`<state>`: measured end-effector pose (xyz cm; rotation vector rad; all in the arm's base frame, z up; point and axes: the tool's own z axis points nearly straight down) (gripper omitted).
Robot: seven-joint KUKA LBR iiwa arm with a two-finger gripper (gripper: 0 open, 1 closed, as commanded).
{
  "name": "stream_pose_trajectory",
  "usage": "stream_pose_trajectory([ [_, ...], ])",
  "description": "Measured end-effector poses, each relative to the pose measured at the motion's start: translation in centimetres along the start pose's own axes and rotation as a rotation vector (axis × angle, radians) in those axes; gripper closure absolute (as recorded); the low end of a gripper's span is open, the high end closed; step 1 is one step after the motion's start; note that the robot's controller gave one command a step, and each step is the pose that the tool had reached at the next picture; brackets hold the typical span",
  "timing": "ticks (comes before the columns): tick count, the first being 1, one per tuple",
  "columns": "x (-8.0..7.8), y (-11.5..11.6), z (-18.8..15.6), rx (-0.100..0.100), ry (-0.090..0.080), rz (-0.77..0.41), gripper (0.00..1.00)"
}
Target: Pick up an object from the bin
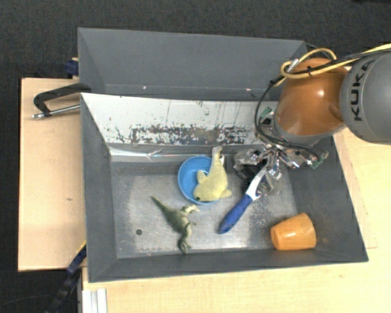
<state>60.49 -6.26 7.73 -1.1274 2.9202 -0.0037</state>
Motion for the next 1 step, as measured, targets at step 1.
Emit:
stream_pose_trajectory([
  [1, 1.19, 2.54, -15.3, 0.002, 0.0, -0.025, 1.0],
])
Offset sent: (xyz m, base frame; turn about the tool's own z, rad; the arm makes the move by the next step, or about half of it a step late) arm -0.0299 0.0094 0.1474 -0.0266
